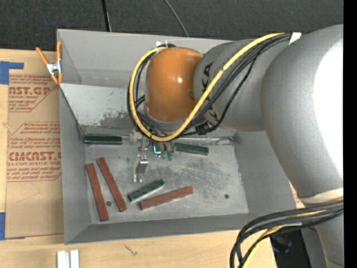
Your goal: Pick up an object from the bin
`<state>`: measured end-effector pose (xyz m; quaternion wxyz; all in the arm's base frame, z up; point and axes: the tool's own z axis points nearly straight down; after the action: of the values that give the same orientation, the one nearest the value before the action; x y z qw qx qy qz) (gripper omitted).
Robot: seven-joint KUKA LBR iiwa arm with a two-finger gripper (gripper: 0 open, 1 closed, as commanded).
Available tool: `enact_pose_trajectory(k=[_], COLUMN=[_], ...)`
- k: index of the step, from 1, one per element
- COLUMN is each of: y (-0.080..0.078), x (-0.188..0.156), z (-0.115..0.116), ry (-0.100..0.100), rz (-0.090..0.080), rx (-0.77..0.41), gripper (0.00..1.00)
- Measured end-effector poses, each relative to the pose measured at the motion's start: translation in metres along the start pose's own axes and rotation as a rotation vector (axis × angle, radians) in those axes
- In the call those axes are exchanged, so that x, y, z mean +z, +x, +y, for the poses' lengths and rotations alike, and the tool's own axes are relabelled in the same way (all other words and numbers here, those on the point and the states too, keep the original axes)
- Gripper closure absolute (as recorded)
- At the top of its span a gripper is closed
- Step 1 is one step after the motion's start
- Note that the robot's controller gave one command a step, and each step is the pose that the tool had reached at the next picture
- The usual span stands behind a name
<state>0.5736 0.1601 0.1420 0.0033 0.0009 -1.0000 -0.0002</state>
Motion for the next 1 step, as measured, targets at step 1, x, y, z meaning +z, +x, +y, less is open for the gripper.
enact_pose_trajectory(k=[1], y=[-0.0021], x=[-0.0045], z=[-0.0005], ry=[-0.001], rz=[-0.007], rx=[0.001], gripper=[0.0])
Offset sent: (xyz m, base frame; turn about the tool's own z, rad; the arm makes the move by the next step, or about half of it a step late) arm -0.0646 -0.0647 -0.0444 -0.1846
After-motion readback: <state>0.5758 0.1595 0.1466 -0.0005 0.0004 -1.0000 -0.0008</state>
